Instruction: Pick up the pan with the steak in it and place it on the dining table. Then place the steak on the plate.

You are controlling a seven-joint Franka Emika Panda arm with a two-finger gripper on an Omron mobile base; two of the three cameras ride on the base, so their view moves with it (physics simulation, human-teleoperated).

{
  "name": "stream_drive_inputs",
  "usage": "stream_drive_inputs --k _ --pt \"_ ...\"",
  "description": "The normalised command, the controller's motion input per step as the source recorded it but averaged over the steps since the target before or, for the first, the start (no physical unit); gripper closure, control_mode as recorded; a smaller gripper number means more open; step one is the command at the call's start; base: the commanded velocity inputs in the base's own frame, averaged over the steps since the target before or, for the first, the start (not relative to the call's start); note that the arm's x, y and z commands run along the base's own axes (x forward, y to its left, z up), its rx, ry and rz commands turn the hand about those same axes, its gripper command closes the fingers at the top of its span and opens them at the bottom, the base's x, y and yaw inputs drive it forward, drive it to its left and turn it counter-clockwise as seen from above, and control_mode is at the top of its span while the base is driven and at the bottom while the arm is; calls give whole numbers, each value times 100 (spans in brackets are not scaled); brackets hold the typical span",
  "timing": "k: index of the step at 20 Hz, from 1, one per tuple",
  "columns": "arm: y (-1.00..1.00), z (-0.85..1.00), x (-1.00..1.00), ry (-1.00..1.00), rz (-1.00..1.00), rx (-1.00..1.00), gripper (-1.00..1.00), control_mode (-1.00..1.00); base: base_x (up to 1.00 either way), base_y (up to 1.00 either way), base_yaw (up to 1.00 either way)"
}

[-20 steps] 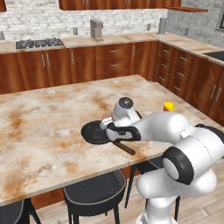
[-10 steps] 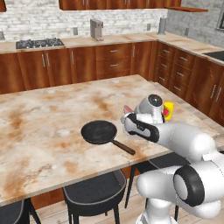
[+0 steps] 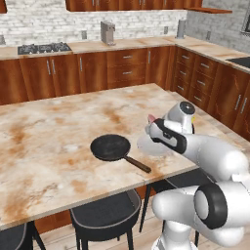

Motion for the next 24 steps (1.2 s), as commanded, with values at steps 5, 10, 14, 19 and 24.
stream_drive_inputs --k 5,10,14,19,24 --pt "-1 -6 -22 -7 -10 -4 100 -100 0 0 0" --pt "-7 -19 -32 -4 -24 -8 100 -100 0 0 0" --pt "0 -9 0 0 -26 -9 100 -100 0 0 0" --pt "-1 -1 6 0 -2 0 100 -100 0 0 0" --pt "-5 -19 18 2 0 0 100 -100 0 0 0"
